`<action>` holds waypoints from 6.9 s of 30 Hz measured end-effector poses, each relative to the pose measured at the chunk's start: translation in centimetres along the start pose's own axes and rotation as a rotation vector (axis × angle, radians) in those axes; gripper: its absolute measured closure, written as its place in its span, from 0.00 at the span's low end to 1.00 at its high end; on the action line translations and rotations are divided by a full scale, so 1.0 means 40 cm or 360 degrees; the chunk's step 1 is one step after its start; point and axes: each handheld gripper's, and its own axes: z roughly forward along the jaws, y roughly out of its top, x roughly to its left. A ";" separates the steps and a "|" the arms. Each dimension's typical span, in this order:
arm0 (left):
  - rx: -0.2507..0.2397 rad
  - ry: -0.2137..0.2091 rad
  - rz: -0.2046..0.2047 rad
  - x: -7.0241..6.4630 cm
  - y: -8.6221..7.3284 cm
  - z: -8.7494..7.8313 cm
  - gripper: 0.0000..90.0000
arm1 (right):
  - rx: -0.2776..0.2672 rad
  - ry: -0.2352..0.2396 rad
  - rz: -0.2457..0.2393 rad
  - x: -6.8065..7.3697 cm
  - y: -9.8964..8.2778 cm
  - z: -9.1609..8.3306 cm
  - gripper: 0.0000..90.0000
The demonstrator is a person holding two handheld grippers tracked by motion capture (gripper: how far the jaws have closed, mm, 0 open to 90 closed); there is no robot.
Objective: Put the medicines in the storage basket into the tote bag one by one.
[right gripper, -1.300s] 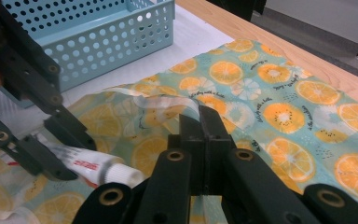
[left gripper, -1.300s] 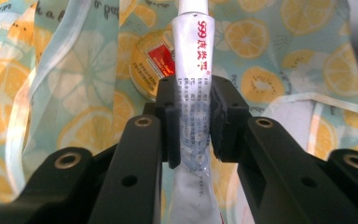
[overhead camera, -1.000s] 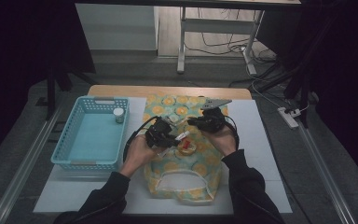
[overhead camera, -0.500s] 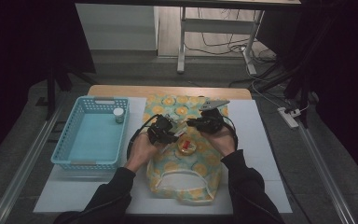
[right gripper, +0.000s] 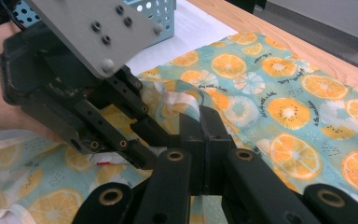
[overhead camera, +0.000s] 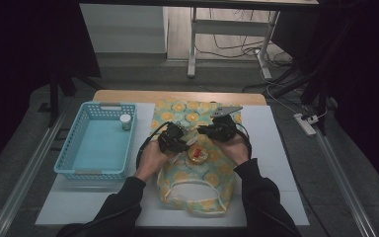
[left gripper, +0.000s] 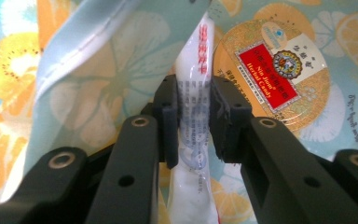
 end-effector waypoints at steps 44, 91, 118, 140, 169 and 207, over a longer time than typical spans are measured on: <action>-0.0284 -0.0104 -0.0004 0.031 -0.078 -0.233 0.10 | 0.0007 -0.0001 -0.0002 -0.003 -0.002 -0.001 1.00; -0.0211 0.0317 -0.0371 0.323 -0.252 -0.346 0.00 | 0.0019 0.0002 -0.0008 -0.001 -0.003 0.003 1.00; -0.0088 0.0423 -0.0523 0.435 -0.217 -0.259 0.00 | 0.0005 0.0003 -0.0010 -0.002 -0.001 -0.001 1.00; -0.0032 0.0351 -0.0446 0.448 -0.203 -0.220 0.45 | 0.0004 0.0002 -0.0012 -0.002 -0.001 -0.002 1.00; -0.0070 0.0343 -0.0477 0.421 -0.198 -0.294 0.56 | 0.0005 0.0012 0.0003 -0.003 -0.001 -0.003 1.00; -0.0203 0.0163 -0.0236 0.255 -0.170 -0.432 0.56 | -0.0004 0.0001 0.0007 -0.004 0.001 -0.003 1.00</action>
